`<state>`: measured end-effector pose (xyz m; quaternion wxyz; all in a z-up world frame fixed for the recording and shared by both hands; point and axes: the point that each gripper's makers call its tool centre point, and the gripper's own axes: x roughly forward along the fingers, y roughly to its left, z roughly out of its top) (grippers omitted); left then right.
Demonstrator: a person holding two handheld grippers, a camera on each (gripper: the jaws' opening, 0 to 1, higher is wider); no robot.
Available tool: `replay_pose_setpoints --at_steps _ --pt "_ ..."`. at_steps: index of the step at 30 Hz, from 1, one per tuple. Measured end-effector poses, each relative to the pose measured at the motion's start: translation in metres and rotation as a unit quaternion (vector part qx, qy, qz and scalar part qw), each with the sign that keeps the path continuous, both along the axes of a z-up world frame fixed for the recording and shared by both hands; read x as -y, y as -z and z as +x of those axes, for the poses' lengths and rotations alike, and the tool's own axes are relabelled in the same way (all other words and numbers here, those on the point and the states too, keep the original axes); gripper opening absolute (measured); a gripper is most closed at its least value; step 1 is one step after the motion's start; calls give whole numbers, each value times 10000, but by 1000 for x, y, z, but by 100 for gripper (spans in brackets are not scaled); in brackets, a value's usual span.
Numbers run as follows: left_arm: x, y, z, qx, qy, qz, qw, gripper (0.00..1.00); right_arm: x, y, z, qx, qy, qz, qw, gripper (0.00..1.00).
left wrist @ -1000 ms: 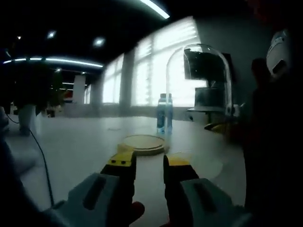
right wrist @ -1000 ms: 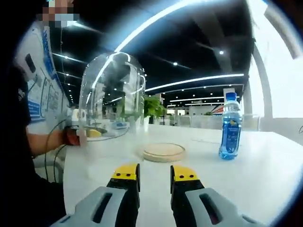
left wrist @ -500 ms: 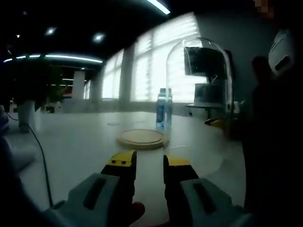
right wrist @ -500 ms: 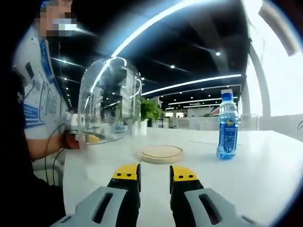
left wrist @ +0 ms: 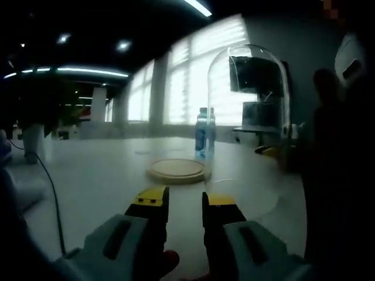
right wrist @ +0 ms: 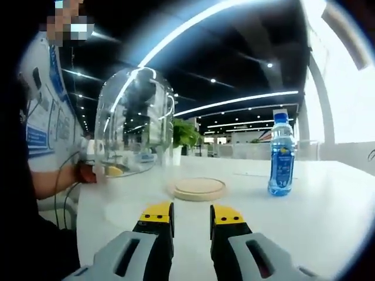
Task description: Open the cover put in the Mizone put the cover back on
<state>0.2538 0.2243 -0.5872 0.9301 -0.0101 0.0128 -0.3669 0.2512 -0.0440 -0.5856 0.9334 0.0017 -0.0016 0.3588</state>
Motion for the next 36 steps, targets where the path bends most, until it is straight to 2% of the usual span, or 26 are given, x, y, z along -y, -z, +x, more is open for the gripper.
replay_pose_setpoints --at_steps 7,9,15,23,33,36 --pt "2 -2 -3 81 28 28 10000 17 1 2 0 -18 15 -65 10000 16" --pt "3 -7 -6 328 60 88 9994 17 0 -1 -2 61 -31 -41 10000 16" --pt "-2 -8 -2 291 -45 11 9996 17 5 -2 1 -44 74 83 9999 17" --pt "-4 -9 -3 360 -20 29 9993 17 -2 -1 -1 118 162 -303 9993 18" --pt "-7 -6 0 359 -33 55 9993 18 0 -9 14 -2 385 -195 9991 21" --pt "-9 -6 2 316 -43 2 9995 18 4 -17 23 64 428 -214 9988 22"
